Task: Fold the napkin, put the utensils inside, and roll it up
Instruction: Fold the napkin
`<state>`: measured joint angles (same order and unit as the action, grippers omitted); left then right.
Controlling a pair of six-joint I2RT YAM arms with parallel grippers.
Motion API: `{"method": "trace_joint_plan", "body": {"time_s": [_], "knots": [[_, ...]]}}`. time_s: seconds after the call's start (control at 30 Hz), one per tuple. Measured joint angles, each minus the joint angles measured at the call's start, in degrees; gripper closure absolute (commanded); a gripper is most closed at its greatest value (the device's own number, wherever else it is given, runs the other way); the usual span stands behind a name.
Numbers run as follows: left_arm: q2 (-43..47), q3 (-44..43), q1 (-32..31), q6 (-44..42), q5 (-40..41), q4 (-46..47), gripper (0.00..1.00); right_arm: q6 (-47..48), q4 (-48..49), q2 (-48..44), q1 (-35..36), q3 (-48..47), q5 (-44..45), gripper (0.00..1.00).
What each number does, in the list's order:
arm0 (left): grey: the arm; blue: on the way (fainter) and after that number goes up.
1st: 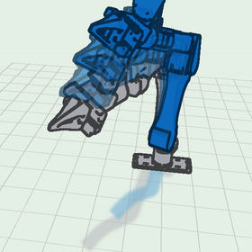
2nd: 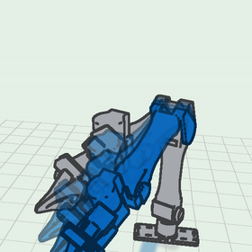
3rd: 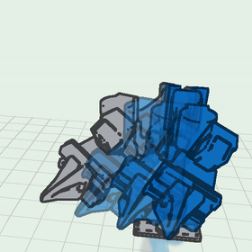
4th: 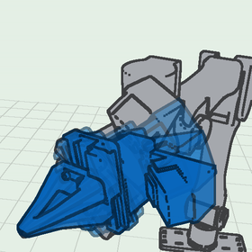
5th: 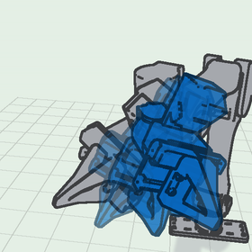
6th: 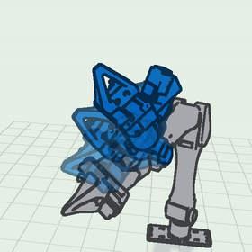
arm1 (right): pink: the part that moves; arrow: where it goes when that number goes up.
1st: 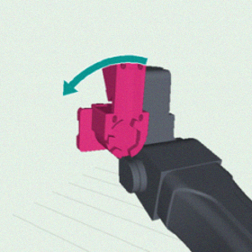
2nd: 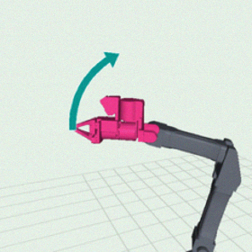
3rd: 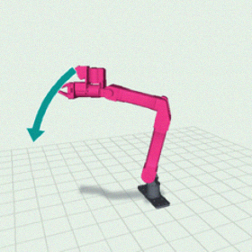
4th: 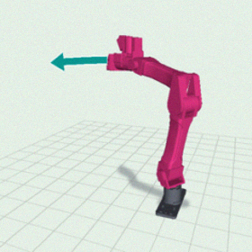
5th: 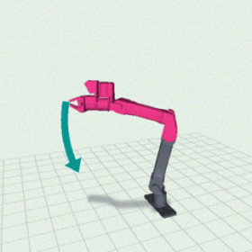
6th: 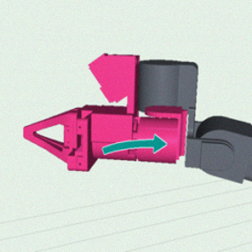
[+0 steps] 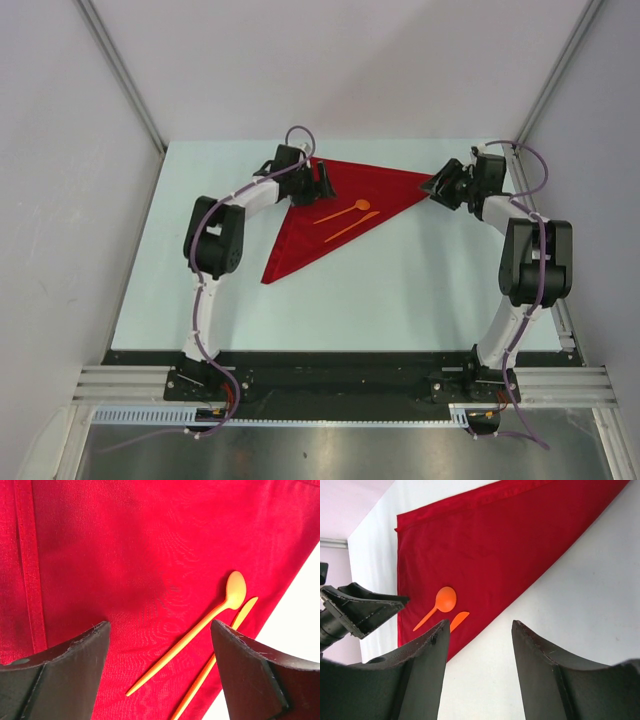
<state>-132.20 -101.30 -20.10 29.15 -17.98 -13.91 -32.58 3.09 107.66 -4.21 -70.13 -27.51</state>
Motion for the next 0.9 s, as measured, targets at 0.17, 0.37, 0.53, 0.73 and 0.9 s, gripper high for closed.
{"method": "trace_joint_plan", "body": {"time_s": [0.17,0.37,0.53,0.73,0.9], "knots": [[-0.48,-0.26,0.46,0.70,-0.33,0.83,0.12,0.00,-0.02,-1.40,-0.22,0.00,0.00,0.43],[-2.23,-2.78,0.87,0.87,-0.81,1.20,0.12,0.00,-0.04,-1.79,-0.70,0.00,0.02,0.43],[-4.13,-5.51,1.18,0.87,-1.14,1.18,0.12,0.00,-0.11,-1.79,-0.92,0.00,0.02,0.43],[-4.85,-6.51,1.70,0.92,-2.01,1.20,0.12,0.00,-0.22,-1.79,-0.92,0.02,0.02,0.43],[-5.97,-8.24,2.29,1.01,-2.38,1.14,0.12,0.00,-0.24,-1.79,-1.01,0.00,0.07,0.43]]}}
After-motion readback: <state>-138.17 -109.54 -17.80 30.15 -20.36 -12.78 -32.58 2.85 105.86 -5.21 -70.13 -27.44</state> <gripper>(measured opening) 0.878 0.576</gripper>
